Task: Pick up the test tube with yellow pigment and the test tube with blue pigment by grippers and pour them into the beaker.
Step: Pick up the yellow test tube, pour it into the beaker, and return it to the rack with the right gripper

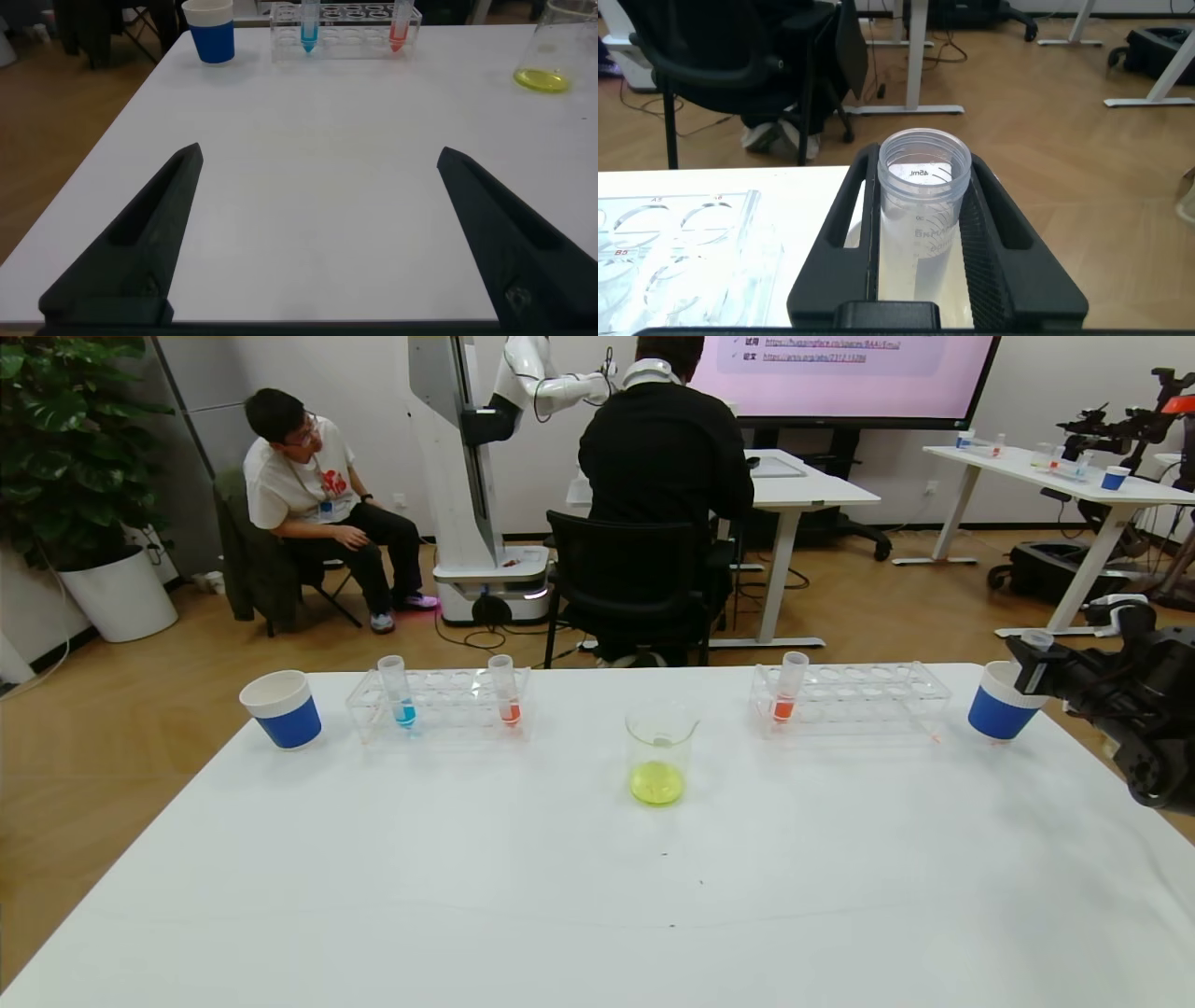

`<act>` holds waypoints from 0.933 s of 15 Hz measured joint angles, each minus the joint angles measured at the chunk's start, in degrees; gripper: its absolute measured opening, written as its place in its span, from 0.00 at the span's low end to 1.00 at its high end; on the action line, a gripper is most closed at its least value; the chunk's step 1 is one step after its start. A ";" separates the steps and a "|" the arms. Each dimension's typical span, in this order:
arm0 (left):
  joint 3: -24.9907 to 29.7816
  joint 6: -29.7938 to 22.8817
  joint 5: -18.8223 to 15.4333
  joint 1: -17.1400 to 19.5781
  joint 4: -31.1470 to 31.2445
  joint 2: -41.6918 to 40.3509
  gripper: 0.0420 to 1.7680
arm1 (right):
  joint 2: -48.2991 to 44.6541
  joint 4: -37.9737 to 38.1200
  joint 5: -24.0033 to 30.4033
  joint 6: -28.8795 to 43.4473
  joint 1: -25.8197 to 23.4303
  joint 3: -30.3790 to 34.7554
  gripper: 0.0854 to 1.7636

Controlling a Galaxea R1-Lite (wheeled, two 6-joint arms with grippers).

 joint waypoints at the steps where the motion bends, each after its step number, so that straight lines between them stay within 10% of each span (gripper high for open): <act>1: 0.00 0.00 0.02 0.00 0.05 0.00 0.99 | 0.04 0.02 0.01 0.00 0.11 0.13 0.26; 4: 0.00 0.00 0.02 0.00 0.05 0.00 0.99 | 0.02 -0.15 0.06 0.10 -0.02 0.27 0.34; 8: 0.00 0.00 0.02 0.00 0.02 0.00 0.99 | -0.41 -0.56 0.20 0.29 -0.15 -0.41 0.98; 14: 0.00 -0.01 0.00 0.00 0.05 0.00 0.99 | -5.71 1.35 -1.43 0.52 7.19 -0.45 0.98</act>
